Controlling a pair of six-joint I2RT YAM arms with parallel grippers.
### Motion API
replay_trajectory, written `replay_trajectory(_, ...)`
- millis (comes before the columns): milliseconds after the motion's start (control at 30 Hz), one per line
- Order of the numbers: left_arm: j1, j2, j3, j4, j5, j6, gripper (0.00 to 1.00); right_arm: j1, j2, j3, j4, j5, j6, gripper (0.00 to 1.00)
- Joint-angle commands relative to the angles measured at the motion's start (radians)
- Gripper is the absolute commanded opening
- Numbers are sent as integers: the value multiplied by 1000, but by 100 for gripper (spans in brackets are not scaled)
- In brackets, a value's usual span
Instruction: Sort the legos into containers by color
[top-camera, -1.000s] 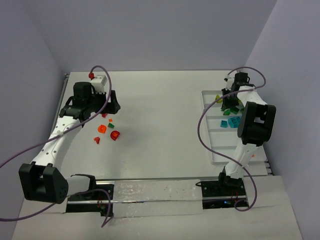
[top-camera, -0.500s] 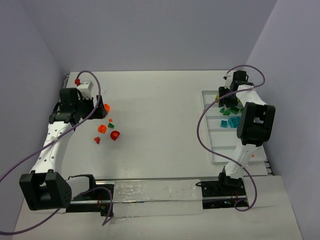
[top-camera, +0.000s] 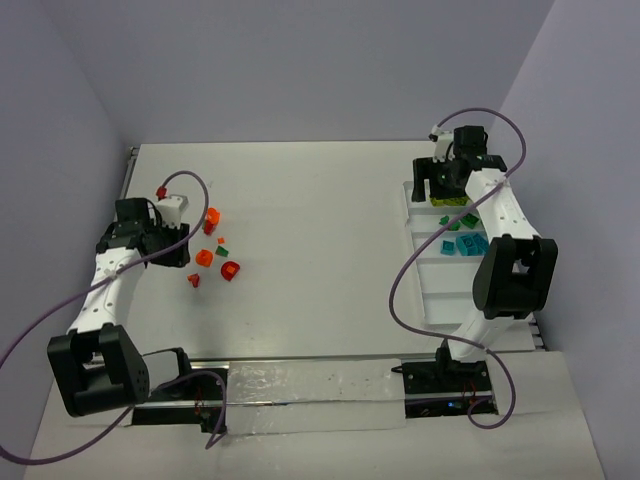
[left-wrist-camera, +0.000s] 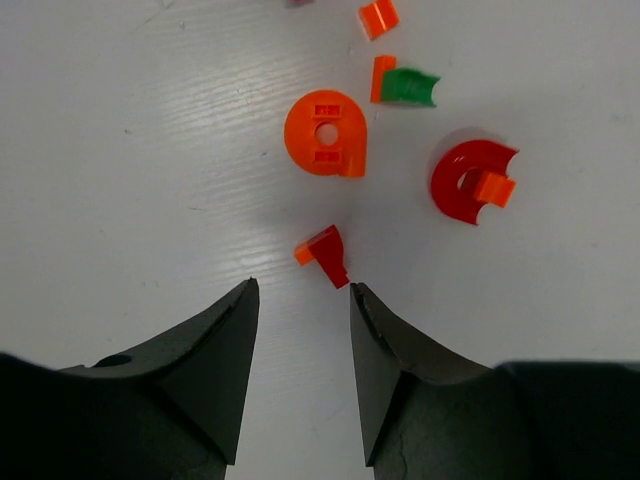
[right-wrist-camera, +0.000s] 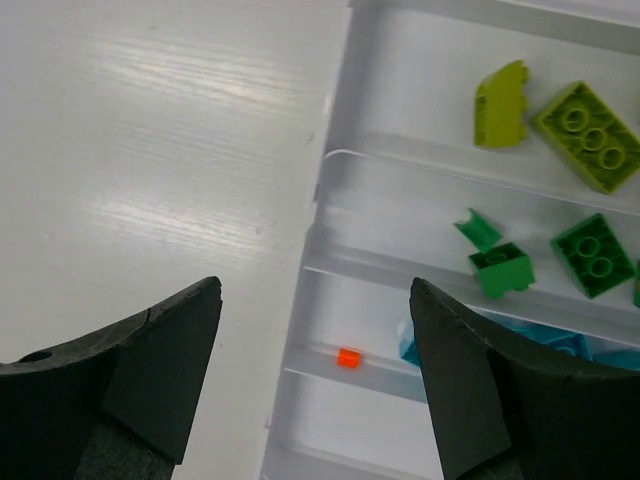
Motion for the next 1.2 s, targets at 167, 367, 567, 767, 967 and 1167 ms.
replay_trajectory(167,145,45,-39,-44,219,602,37,58,-81,-25,-47,-80,17,83)
replay_trajectory(367,271,98,-45,-213,428,1110,39,58,-77,-20,-65,-89,16,83)
replay_trajectory(567,317,329,70,-393,503,1328,43,58,-77,-20,-78,-90,17,83)
replay_trajectory(767,309,375,50,-296,534,1349,47,58,-88,-36,-81,-73,11,83)
replay_trajectory(967,307,422,54,-262,520,1388,44,58,-84,-35,-91,-73,11,83)
replay_trajectory(1167,289,427,28,-211,508,1450,43,58,-76,-17,-104,-74,15,83)
